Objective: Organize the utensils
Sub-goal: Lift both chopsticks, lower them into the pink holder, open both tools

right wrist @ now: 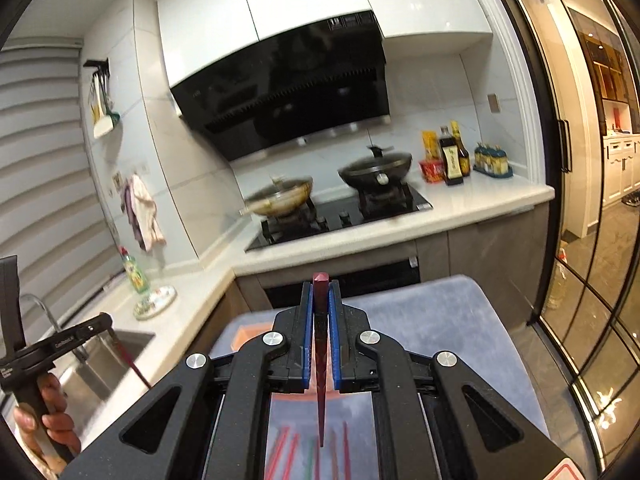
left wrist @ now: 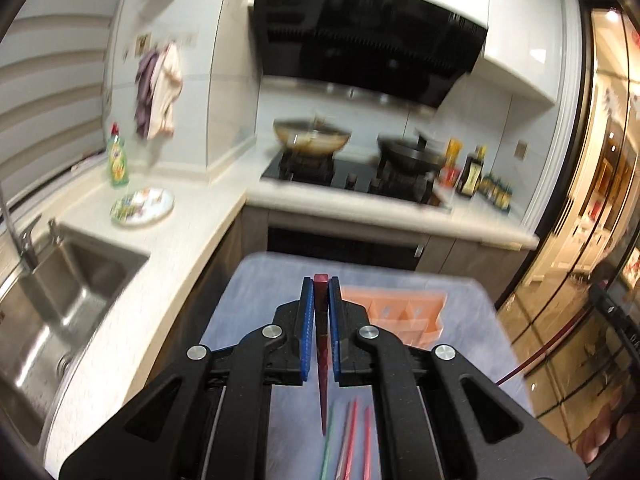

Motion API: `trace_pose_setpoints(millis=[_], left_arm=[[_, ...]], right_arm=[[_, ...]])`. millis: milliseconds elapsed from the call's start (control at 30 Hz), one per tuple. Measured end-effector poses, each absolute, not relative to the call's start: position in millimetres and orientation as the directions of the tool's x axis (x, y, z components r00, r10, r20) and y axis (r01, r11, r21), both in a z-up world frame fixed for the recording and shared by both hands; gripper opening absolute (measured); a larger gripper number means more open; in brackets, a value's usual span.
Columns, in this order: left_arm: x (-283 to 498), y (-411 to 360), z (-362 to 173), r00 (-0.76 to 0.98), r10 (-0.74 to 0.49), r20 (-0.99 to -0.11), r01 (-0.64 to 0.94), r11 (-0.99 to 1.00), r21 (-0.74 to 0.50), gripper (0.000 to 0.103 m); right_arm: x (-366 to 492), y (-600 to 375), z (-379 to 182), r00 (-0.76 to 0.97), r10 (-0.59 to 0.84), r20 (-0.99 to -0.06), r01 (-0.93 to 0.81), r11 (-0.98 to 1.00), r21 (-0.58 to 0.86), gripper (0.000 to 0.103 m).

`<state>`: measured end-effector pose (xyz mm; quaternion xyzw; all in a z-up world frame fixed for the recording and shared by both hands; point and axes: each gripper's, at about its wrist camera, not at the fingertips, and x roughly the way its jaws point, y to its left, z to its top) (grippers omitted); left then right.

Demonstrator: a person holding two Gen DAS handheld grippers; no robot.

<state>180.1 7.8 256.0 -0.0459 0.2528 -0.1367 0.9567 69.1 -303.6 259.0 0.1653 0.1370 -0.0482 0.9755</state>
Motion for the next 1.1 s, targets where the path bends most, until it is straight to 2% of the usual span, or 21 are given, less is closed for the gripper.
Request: trace_pose_setpoints(millis=[133, 267, 533, 900, 967, 1033, 1100], left_arm=[[198.3, -7.1, 292.5, 0.895, -0.271, -0.354, 0.225, 0.960, -0.166, 0.007], [232.1, -25.1, 303.2, 0.900, -0.289, -0.326, 0.231, 0.951, -0.204, 0.007], [279.6, -45.5, 265.1, 0.871, -0.298, -0.391, 0.231, 0.950, -0.210, 0.007], [300.3, -50.5, 217.0, 0.823, -0.306, -0.478, 0.236, 0.951, -0.201, 0.007], [297.5, -50.7, 213.1, 0.817, -0.311, -0.486, 0.244, 0.950, -0.197, 0.007], [294.9, -50.2, 211.5, 0.814, -0.309, -0.492, 0.245, 0.951, -0.191, 0.008], [291.1, -48.6, 211.1, 0.802, -0.319, -0.505, 0.257, 0.947, -0.191, 0.014]], right_arm=[[105.2, -305.8, 285.4, 0.979, -0.033, -0.201, 0.101, 0.934, 0.342, 0.007], [140.4, -303.5, 294.0, 0.985, -0.020, -0.170, 0.080, 0.930, 0.358, 0.007], [206.6, -298.9, 258.9, 0.967, -0.010, -0.255, 0.103, 0.929, 0.355, 0.007], [241.2, -299.4, 196.0, 0.927, 0.003, -0.375, 0.135, 0.930, 0.343, 0.008], [238.7, -299.2, 192.4, 0.927, -0.005, -0.375, 0.142, 0.930, 0.339, 0.013], [235.4, -300.0, 192.5, 0.926, -0.003, -0.377, 0.143, 0.928, 0.343, 0.022], [226.4, -301.2, 196.8, 0.931, 0.003, -0.364, 0.138, 0.922, 0.361, 0.031]])
